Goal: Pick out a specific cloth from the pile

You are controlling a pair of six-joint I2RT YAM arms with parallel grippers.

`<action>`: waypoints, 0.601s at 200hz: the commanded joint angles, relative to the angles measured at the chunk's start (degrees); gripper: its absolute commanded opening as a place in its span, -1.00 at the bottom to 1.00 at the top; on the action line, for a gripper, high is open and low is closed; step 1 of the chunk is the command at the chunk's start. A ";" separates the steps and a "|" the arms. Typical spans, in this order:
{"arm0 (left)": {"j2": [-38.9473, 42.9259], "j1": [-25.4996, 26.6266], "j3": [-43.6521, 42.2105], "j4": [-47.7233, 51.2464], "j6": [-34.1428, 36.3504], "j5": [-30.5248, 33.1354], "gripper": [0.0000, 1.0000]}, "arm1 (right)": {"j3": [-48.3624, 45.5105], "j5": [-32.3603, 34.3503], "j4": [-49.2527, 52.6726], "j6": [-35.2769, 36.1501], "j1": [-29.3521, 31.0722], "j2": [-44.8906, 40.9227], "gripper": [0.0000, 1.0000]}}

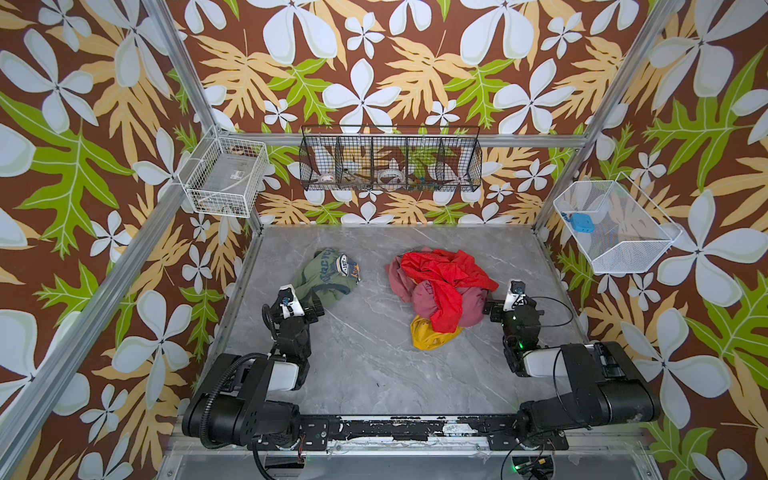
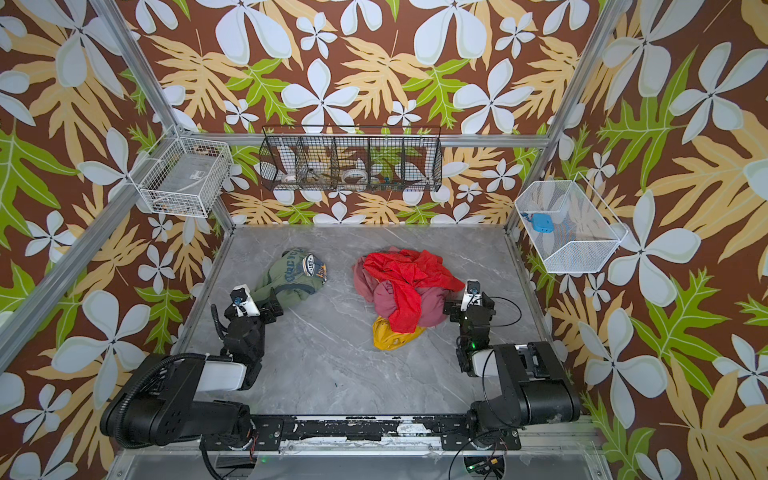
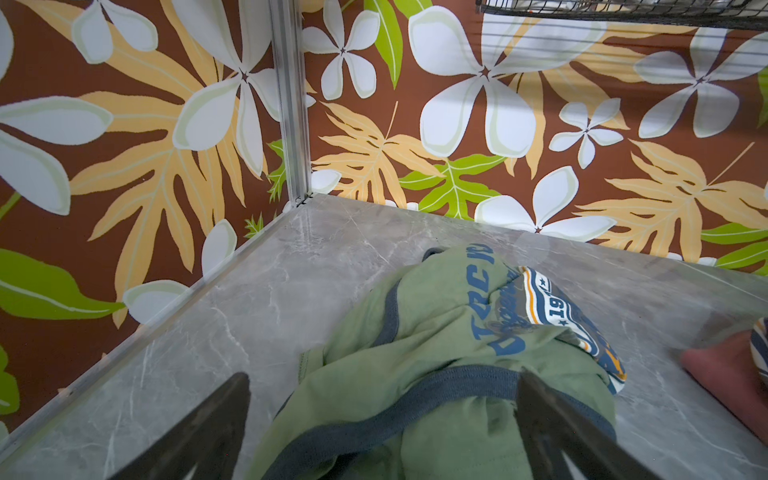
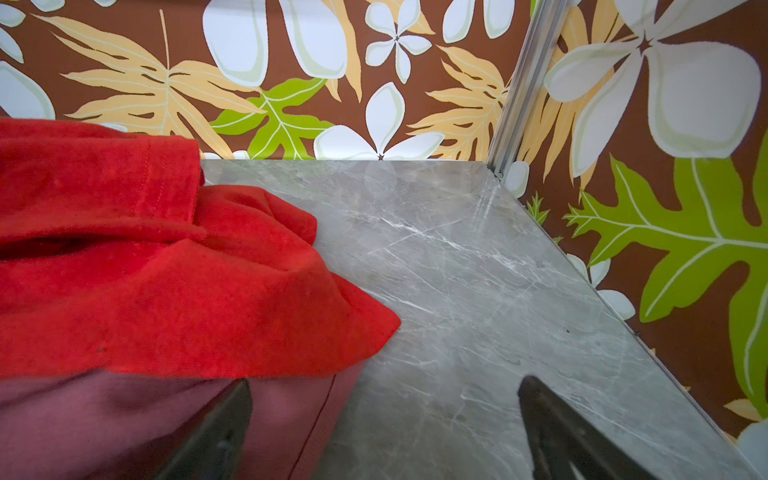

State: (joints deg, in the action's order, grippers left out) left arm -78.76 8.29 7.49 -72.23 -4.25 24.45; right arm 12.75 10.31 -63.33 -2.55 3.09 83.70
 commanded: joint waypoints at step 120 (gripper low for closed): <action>-0.08 -0.12 -0.01 -2.57 0.60 -0.36 1.00 | 0.43 -0.50 -0.57 0.03 -0.19 0.15 0.99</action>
State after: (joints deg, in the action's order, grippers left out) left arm -78.78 8.29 7.46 -72.47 -4.23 23.94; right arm 12.99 10.17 -63.31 -2.55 2.92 83.79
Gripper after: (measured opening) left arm 0.997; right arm 0.995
